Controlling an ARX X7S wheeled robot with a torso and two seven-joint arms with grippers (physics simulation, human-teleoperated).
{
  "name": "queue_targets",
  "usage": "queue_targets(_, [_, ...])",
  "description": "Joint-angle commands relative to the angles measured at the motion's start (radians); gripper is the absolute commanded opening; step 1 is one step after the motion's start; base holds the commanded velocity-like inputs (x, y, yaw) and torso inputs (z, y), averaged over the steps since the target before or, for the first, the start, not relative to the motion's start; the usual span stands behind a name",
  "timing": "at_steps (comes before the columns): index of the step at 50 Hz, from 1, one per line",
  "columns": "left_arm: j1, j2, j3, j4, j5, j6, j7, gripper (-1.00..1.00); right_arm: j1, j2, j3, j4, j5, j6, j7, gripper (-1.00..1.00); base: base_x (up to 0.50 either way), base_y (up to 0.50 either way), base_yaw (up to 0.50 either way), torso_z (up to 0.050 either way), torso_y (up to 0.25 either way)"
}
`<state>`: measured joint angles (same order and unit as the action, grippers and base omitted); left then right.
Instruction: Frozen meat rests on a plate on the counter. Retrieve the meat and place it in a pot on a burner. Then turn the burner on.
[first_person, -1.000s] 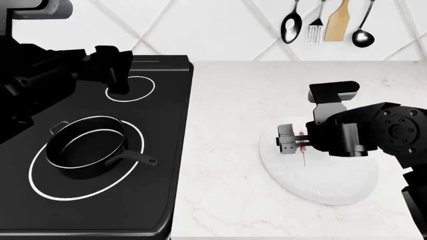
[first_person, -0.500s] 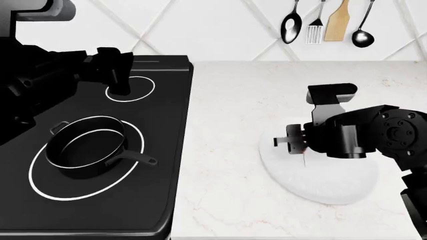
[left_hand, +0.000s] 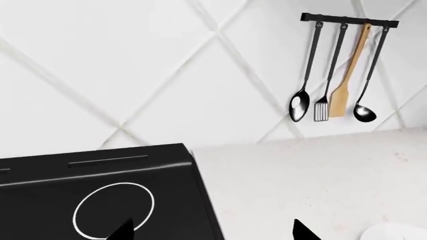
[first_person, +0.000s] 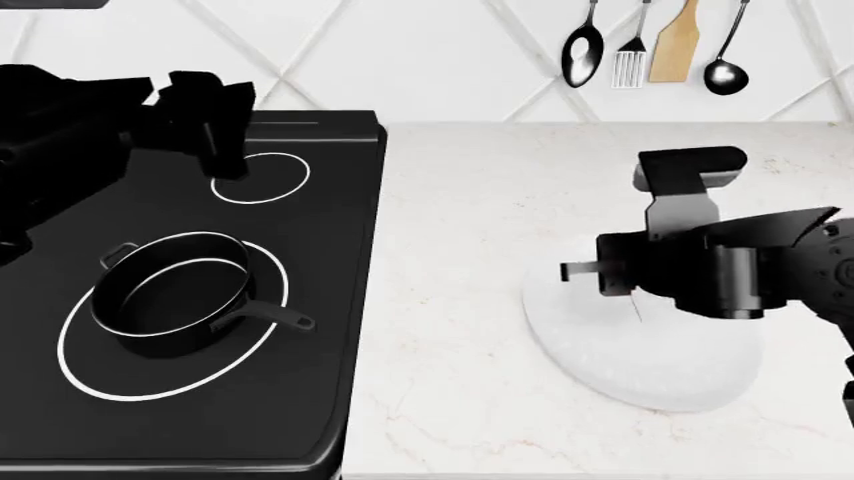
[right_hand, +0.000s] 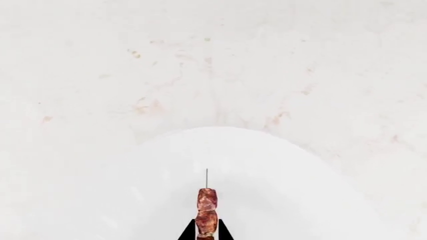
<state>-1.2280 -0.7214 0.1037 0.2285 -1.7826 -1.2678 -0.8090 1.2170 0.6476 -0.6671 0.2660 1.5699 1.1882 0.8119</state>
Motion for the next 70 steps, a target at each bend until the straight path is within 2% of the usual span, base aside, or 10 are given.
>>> queue_targets(1, [-0.056,-0.050,-0.002,0.056,-0.181,0.020,-0.143,1.00,0.026,0.062,0.083,-0.173,0.091,-0.006,0.104,-1.00,0.00,0.00,0.00,0.000,0.000])
queue_targets(9, [-0.081,-0.087,0.004,0.090,-0.270,0.046,-0.207,1.00,0.044,0.101,0.134,-0.309,0.093,-0.038,0.090,-1.00,0.00,0.00,0.00,0.000,0.000])
queue_targets(20, [-0.094,-0.107,0.007,0.107,-0.302,0.063,-0.228,1.00,0.108,0.105,0.175,-0.409,0.105,-0.060,0.076,-1.00,0.00,0.00,0.00,0.000,0.000])
queue_targets(28, [-0.099,-0.121,0.010,0.118,-0.325,0.075,-0.243,1.00,0.115,0.106,0.184,-0.432,0.135,-0.064,0.096,-1.00,-0.47,0.15,0.00,0.000,0.000])
queue_targets(40, [-0.081,-0.141,-0.007,0.130,-0.329,0.084,-0.235,1.00,0.240,0.073,0.173,-0.486,-0.082,-0.109,-0.064,-1.00,-0.10,0.03,0.00,0.000,0.000])
queue_targets(49, [-0.072,-0.150,-0.013,0.133,-0.327,0.090,-0.229,1.00,0.330,0.048,0.156,-0.515,-0.137,-0.111,-0.126,-1.00,0.00,0.50,0.00,0.000,0.000])
queue_targets(70, [-0.050,-0.158,-0.016,0.133,-0.312,0.099,-0.213,1.00,0.310,0.035,0.142,-0.503,-0.107,-0.104,-0.133,-1.00,0.00,0.50,0.00,0.000,0.000])
